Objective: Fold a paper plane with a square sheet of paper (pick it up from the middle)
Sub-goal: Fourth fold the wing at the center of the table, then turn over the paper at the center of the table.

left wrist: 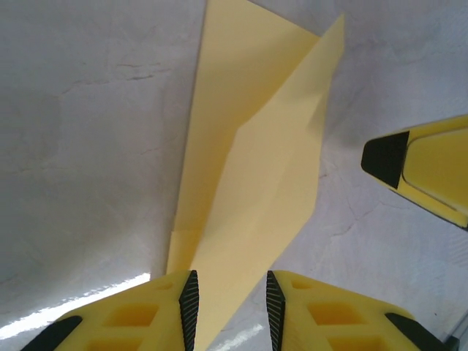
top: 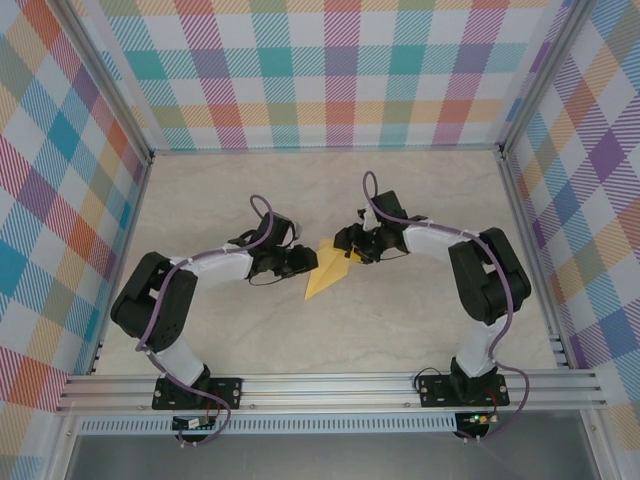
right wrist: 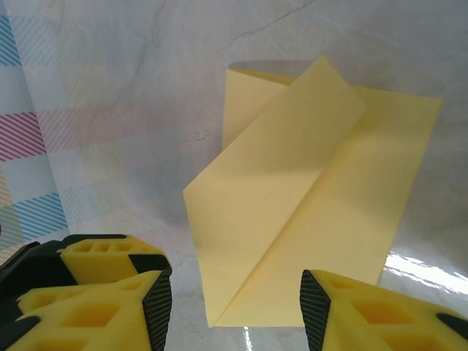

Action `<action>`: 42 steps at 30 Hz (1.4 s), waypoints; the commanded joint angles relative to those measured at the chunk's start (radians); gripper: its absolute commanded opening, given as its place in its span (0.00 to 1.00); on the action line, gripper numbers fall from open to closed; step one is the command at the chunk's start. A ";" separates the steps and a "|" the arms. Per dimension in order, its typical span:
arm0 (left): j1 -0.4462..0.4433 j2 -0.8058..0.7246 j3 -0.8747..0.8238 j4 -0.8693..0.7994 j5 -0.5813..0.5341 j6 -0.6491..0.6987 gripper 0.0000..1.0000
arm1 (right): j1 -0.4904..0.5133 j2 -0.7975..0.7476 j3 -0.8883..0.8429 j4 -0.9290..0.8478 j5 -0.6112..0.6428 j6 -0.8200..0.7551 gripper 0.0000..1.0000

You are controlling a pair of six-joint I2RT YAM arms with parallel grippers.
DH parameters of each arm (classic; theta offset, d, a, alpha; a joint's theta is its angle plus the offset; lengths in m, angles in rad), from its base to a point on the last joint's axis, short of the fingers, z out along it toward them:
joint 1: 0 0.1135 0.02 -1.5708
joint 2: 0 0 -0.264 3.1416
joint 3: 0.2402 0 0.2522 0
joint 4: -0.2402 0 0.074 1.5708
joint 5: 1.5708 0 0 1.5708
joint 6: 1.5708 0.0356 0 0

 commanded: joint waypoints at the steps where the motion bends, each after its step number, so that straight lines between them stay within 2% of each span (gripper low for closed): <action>1: 0.011 0.022 0.030 -0.005 -0.054 -0.018 0.32 | 0.011 0.051 0.036 0.017 -0.015 0.037 0.49; 9: 0.018 0.062 0.036 0.003 -0.062 -0.032 0.29 | 0.028 0.102 0.075 -0.006 0.034 0.101 0.47; 21: 0.025 0.094 0.033 0.015 -0.044 -0.044 0.24 | 0.044 0.142 0.079 0.063 -0.032 0.120 0.41; 32: 0.071 0.062 -0.016 0.089 0.042 -0.088 0.28 | 0.045 0.191 0.052 0.213 -0.126 0.129 0.33; 38: 0.099 0.047 -0.039 0.110 0.094 -0.102 0.29 | 0.055 0.183 0.020 0.248 -0.126 0.115 0.35; 40: 0.106 0.039 -0.044 0.111 0.099 -0.105 0.30 | 0.060 0.181 0.017 0.248 -0.124 0.106 0.29; 42: 0.117 0.029 -0.053 0.114 0.104 -0.114 0.32 | 0.062 0.172 0.005 0.267 -0.122 0.112 0.19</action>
